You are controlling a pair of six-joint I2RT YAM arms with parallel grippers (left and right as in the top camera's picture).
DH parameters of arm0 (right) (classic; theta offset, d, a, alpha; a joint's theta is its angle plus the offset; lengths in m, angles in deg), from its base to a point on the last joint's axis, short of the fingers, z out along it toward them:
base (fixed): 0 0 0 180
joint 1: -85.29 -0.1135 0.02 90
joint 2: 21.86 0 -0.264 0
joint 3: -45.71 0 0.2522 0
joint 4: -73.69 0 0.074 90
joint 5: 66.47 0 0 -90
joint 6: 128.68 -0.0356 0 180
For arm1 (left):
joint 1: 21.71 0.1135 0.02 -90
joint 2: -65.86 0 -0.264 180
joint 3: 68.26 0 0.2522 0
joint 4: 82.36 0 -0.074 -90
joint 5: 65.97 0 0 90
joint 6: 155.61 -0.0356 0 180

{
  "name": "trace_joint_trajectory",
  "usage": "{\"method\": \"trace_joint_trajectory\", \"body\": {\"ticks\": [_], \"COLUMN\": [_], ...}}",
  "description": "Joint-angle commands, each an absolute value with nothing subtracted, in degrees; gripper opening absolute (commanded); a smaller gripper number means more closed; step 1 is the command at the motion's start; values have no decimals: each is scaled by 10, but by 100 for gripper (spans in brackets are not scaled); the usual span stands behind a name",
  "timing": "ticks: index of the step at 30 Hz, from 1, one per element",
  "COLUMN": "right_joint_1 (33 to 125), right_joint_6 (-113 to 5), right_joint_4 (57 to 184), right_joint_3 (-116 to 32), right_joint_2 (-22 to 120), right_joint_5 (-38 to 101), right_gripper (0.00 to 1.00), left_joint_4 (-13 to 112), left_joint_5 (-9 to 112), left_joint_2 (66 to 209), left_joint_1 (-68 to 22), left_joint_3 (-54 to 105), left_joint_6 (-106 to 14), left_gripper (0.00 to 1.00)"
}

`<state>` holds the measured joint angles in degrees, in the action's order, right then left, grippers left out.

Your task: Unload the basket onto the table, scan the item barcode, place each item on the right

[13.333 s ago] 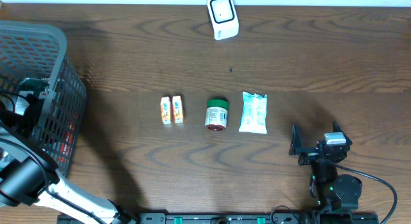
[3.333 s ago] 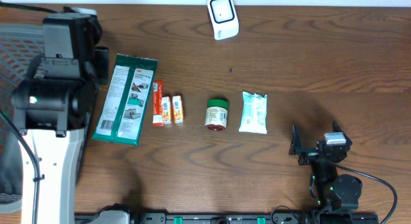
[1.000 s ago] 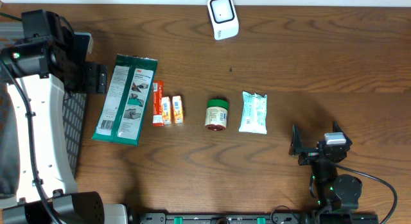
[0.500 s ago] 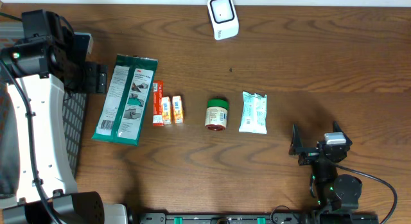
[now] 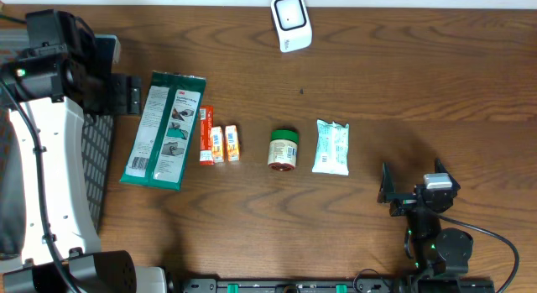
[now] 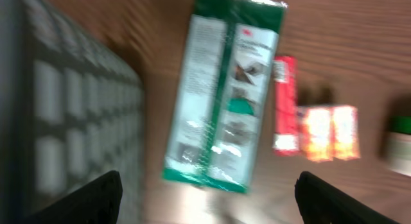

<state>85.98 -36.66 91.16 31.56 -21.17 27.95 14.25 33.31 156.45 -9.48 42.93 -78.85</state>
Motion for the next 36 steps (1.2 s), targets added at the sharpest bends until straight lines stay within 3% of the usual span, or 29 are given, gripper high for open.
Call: {"method": "trace_joint_trajectory", "body": {"ticks": [1,36], "right_joint_1": [859,859], "right_joint_6": [-374,-374], "right_joint_4": [914,914], "right_joint_3": [316,316], "right_joint_2": [-215,-215], "right_joint_5": [279,279], "right_gripper": [99,99], "left_joint_4": [124,97], "left_joint_5": [422,465], "left_joint_2": [1554,1554], "left_joint_1": [-93,-125], "left_joint_3": [425,389], "left_joint_6": [-702,-681], "left_gripper": [86,87]}}
